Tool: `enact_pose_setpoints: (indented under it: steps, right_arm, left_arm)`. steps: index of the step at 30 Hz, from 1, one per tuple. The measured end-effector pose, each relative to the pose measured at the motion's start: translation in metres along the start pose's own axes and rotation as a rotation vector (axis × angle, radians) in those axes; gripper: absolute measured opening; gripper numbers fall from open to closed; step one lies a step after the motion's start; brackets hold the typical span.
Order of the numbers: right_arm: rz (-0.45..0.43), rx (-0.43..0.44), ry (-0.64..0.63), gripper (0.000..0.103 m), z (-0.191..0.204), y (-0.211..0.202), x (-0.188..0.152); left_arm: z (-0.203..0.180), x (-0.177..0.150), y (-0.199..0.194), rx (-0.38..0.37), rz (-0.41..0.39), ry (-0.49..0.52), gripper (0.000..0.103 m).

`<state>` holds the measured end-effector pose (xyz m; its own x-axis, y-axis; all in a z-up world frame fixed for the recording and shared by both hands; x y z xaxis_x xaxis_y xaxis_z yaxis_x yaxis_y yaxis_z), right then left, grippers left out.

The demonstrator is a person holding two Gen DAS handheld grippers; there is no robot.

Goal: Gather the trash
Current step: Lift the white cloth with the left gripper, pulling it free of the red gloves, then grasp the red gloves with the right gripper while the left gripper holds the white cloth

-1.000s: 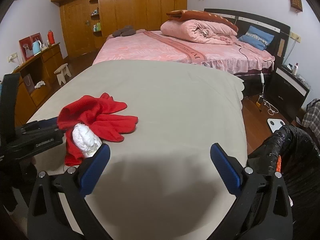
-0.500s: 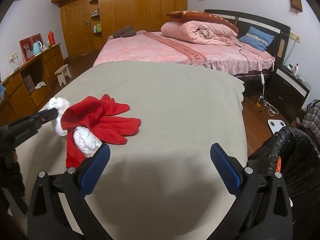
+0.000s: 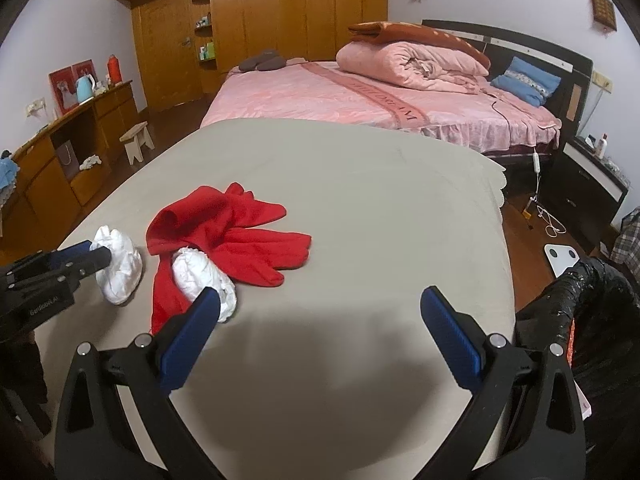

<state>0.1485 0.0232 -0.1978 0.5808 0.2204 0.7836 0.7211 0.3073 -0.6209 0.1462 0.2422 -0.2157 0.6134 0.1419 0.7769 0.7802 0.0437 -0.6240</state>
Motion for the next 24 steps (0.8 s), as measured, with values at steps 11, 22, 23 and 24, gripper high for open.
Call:
enact_pose_setpoints:
  steps: [11,22,23,24]
  right_arm:
    - [0.003,-0.004,0.002,0.097,0.0,0.001,-0.002]
    - [-0.001,0.032,-0.003,0.097,0.016,0.002,-0.001]
    - [0.001,0.039,-0.005,0.097,0.019,0.003,-0.001]
    - [0.004,0.05,-0.004,0.097,0.022,0.004,0.0]
  left_arm:
    - [-0.011,-0.013,0.022,0.027,0.072,0.035,0.065]
    - [-0.004,-0.008,0.008,0.038,0.026,0.011,0.029]
    - [-0.004,-0.007,0.005,0.037,0.019,0.006,0.029]
    - [-0.003,-0.005,0.003,0.037,0.013,0.003,0.029]
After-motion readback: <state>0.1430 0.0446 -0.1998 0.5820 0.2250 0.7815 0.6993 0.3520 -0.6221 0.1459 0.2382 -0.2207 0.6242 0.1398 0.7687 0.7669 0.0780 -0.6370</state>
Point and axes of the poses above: each gripper's, at about its wrist camera, not at the fingertips, and y roughly the way its jaws point, z to its left, x to its top, the point moved 7 cm from there along y, roughly the way its jaws point, and after that the axes turned 5 degrees about -z, right-handed, at the moved point
